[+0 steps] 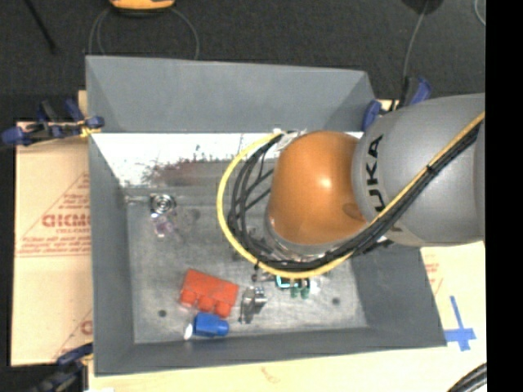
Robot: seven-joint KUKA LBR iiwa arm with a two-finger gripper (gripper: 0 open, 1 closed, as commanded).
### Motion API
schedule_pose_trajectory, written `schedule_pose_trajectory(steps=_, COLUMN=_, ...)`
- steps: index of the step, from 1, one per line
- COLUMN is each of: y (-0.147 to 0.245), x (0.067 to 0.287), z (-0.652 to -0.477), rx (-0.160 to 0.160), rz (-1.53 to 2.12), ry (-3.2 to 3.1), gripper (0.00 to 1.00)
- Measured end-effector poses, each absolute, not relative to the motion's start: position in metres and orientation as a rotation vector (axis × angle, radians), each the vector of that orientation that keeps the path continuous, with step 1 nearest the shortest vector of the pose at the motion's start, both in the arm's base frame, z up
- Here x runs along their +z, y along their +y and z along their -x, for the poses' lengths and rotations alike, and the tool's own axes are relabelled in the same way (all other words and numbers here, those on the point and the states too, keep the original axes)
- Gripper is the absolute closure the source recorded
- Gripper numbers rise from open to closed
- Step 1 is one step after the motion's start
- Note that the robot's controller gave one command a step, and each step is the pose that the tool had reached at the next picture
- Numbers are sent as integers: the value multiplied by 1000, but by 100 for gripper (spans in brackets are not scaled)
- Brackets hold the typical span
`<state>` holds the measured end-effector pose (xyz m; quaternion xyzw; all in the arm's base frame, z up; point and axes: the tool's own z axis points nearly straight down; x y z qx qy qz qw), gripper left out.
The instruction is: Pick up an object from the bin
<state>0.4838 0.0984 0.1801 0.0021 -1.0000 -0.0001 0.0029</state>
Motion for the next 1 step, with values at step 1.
schedule_pose_trajectory(steps=1, y=125, x=77, z=-495, rx=-1, rz=-196, ry=-3139, gripper=0)
